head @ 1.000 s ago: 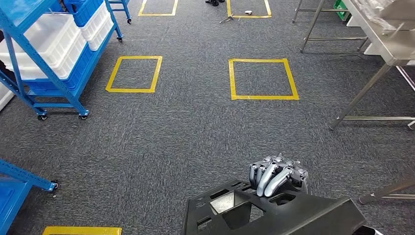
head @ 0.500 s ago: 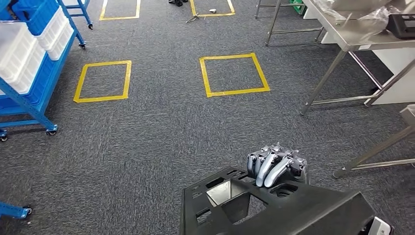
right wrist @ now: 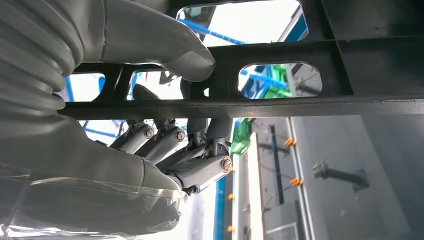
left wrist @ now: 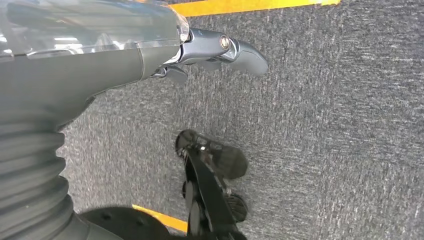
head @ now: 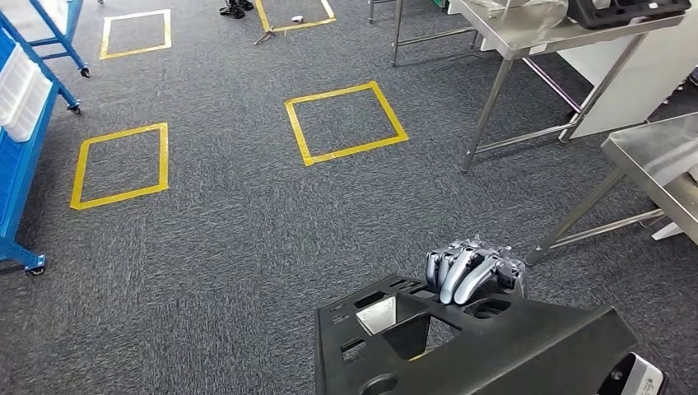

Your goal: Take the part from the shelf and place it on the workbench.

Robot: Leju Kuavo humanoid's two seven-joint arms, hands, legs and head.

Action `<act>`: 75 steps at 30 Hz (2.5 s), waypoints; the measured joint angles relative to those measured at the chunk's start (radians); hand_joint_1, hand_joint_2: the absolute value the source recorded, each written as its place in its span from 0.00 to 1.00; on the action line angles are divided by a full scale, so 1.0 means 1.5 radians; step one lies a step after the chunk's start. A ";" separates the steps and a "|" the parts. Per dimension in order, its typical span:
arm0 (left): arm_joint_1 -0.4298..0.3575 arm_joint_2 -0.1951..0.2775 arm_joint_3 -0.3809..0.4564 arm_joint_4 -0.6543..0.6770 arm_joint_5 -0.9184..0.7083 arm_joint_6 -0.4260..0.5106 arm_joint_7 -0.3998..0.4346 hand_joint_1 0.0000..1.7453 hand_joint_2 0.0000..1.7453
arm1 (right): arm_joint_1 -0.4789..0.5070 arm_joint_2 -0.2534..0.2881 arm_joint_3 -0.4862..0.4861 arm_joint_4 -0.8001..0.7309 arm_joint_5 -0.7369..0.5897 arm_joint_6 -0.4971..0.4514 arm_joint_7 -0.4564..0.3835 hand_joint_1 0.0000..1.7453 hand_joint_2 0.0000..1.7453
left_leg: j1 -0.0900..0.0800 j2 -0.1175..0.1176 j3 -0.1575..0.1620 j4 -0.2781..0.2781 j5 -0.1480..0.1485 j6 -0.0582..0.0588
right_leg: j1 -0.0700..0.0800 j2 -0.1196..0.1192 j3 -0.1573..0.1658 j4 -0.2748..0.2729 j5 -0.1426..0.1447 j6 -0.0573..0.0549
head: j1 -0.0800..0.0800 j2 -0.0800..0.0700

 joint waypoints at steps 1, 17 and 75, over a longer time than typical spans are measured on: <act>0.000 0.000 0.000 0.000 0.000 0.000 -0.001 0.00 1.00 | 0.002 0.001 0.000 0.001 0.000 0.000 0.000 0.96 1.00 | 0.000 -0.001 0.000 -0.008 0.015 0.001 | 0.000 0.009 0.001 0.000 0.000 0.000 | 0.000 0.000; 0.000 0.031 0.000 0.000 -0.014 -0.002 0.016 0.00 1.00 | 0.055 0.038 -0.010 -0.020 0.038 -0.012 -0.001 0.96 1.00 | 0.000 0.029 0.074 -0.200 0.105 0.036 | -0.001 -0.022 -0.083 0.169 -0.067 0.037 | 0.000 0.000; -0.008 0.007 0.020 0.000 0.022 0.008 -0.002 0.00 1.00 | -0.054 0.043 -0.017 0.057 -0.024 0.030 0.005 0.96 1.00 | -0.002 -0.003 0.066 -0.196 0.110 0.045 | 0.001 -0.013 -0.078 0.142 -0.068 0.042 | 0.000 0.000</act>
